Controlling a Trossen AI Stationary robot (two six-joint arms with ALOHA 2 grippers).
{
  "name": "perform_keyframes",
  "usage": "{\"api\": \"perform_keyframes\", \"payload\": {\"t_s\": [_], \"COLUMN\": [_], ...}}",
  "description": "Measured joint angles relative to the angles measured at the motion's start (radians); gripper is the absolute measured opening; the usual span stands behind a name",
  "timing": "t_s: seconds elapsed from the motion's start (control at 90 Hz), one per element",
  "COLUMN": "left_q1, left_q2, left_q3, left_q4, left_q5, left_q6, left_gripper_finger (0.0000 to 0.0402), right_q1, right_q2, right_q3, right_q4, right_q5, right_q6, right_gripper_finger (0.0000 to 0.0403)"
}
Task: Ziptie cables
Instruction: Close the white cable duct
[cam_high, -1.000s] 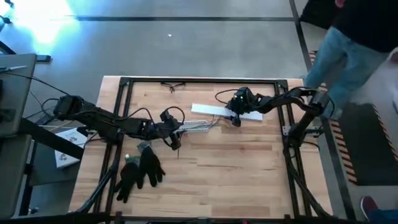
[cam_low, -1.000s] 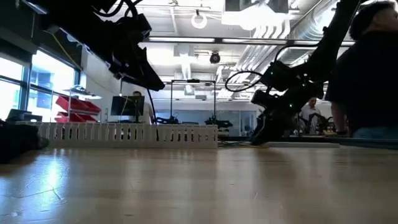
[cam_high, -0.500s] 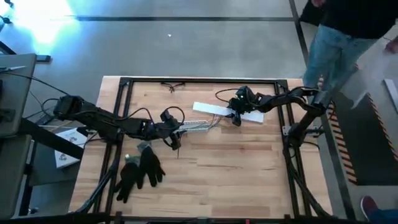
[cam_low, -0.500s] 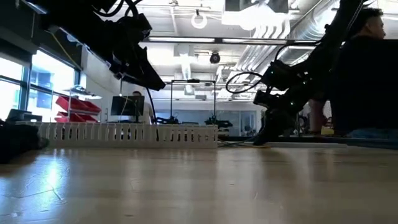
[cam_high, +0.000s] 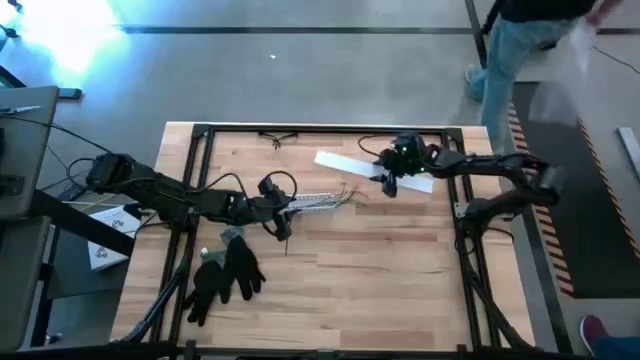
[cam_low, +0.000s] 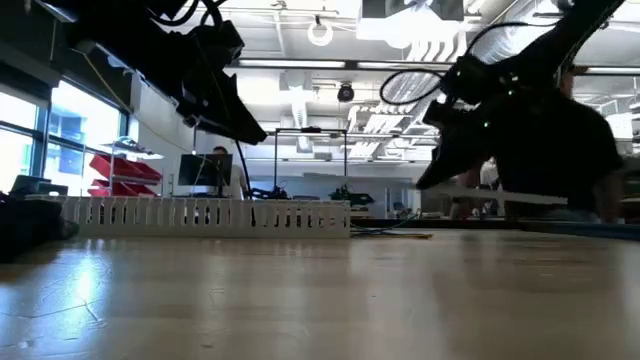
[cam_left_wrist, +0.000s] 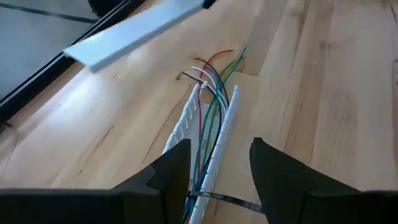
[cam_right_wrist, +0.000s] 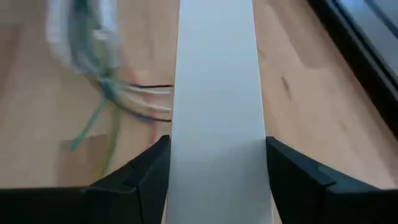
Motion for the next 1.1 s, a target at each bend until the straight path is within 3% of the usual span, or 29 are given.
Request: {"api": "perform_keyframes", "payload": {"t_s": [0.378,0.667,0.956,1.1], "left_q1": [0.000,0.082,0.201,0.247], "left_q2": [0.000,0.105,0.320,0.386], "left_q3": [0.000,0.002,0.001,0.022], "left_q4": [0.007,0.208,0.482,0.520], "left_q5": [0.003,0.273,0.306,0.401], "left_q6": [0.011,0.292,0.401,0.403], "left_gripper_finger": [0.0147,0.0152,0.0219,0.0259], "right_q1": [0.138,0.175,0.172,0.171], "right_q2": [-0.083,-0.085,-0.089,-0.126], "right_q3": [0.175,0.357,0.366,0.365], "right_q4": [-0.491,-0.735,-0.896,-0.909], "right_q5": [0.002,0.055,0.085,0.095], "right_q6": [-0.109,-0.116,-0.073,-0.069], "right_gripper_finger": [0.0205,0.0203,0.0203,0.0203]}}
